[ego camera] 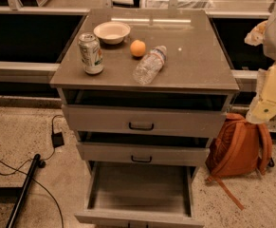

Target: Place water bottle into bottom drawer

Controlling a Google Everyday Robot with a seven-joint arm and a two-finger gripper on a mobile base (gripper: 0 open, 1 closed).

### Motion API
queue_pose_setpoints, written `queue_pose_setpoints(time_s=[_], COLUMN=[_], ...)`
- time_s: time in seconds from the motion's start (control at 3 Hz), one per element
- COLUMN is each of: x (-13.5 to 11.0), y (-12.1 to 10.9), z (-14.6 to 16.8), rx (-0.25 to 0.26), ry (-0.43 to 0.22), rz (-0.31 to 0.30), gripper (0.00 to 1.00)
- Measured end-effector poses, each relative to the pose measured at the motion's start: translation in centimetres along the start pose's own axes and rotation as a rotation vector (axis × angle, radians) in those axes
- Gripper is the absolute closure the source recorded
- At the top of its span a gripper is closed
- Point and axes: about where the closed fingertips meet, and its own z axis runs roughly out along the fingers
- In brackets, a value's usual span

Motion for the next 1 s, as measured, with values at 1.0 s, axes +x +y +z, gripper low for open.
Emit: queue_pose_setpoints(time_s=[1.0], x=[-5.7], y=[-9.9], z=[4.0], rx=[0.012], ry=[-0.153], rz=[0.130], gripper=[0.00])
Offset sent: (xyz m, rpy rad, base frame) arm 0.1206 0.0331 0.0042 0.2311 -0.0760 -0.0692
